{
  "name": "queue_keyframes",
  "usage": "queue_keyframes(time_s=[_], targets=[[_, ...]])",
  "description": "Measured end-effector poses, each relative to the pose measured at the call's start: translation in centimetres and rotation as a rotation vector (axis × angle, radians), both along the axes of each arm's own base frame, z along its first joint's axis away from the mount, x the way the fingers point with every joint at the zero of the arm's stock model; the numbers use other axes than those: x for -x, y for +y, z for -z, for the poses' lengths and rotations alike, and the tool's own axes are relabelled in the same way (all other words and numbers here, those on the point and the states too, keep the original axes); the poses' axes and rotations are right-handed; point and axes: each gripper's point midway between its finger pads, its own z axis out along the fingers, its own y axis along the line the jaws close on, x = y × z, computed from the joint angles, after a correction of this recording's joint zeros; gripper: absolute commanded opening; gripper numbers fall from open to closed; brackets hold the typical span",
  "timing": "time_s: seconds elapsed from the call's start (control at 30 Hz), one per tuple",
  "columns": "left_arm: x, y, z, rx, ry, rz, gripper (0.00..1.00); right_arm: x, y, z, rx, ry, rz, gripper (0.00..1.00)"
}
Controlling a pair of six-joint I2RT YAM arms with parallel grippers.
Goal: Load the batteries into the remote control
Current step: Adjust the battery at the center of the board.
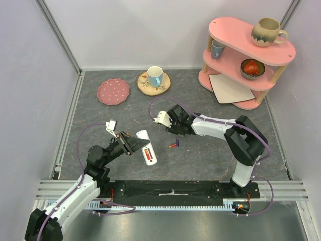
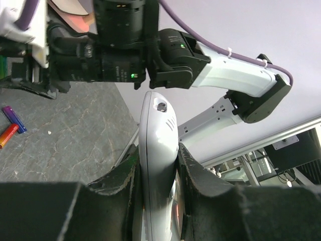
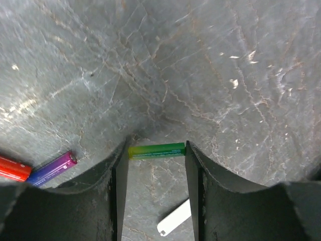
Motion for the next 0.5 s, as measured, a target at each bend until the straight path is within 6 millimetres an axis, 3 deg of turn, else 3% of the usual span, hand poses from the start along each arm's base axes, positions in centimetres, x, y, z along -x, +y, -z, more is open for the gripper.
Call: queue_keyframes(time_s=[0.07,0.23,0.4,0.5], targets=[[0.1,0.0,-0.1,0.001,-0.003,0.002,0.02,0.3,-0.2,0.9,0.036,0.032,-0.019,0.00],[0.2,-0.1,-0.1,0.002,-0.002,0.006,0.02,-0.1,0.9,0.7,0.014,0.057,-0.036,0.01],[0.2,-0.1,-0.1,0.002,-0.002,0.006,0.02,0.1,1.0,1.1,-0.004,0.093,-0.031,0.23],[0.2,-0.1,0.0,0.001,0.000,0.008,0.02,0.2,1.0,1.2,-0.020,0.105,-0.020,0.31]])
